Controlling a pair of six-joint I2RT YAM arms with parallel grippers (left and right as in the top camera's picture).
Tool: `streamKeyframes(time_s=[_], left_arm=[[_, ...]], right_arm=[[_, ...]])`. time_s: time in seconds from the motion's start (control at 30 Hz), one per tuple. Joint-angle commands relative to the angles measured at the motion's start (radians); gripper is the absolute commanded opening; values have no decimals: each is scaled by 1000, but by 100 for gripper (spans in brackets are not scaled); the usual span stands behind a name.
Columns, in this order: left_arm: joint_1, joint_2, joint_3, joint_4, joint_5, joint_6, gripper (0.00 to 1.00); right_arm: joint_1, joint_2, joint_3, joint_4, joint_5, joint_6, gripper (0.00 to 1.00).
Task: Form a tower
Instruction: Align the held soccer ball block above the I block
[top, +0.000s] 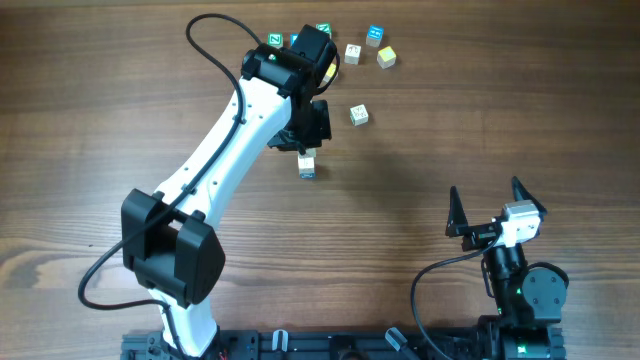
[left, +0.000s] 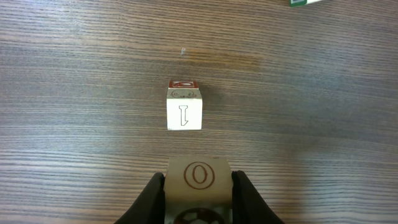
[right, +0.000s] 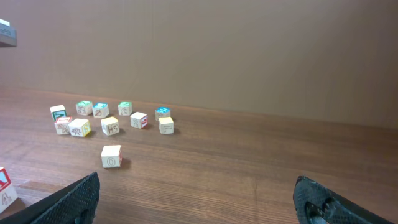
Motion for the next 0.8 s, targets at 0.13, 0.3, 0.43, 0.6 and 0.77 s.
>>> streamKeyframes(time_s=[0.13,0.3,0.43,0.6,0.77], left_arm=[[-4,-9,-8,0,-17,-18,4],[-4,-9,-8,0,-17,-18,4],[-8,-9,-8,-7,-17,-18,4],[-31,-7,-8,-5,-26,-18,4],[-39,29,-8,-3,-40,-36,4]], right_arm=[[-4,-8,-1,5,-12,15,100],[-4,-8,-1,5,-12,15,100],[-4,-8,-1,5,-12,14,100],[-4,-8,-1,5,-12,14,100],[-4,-8,-1,5,-12,14,100]])
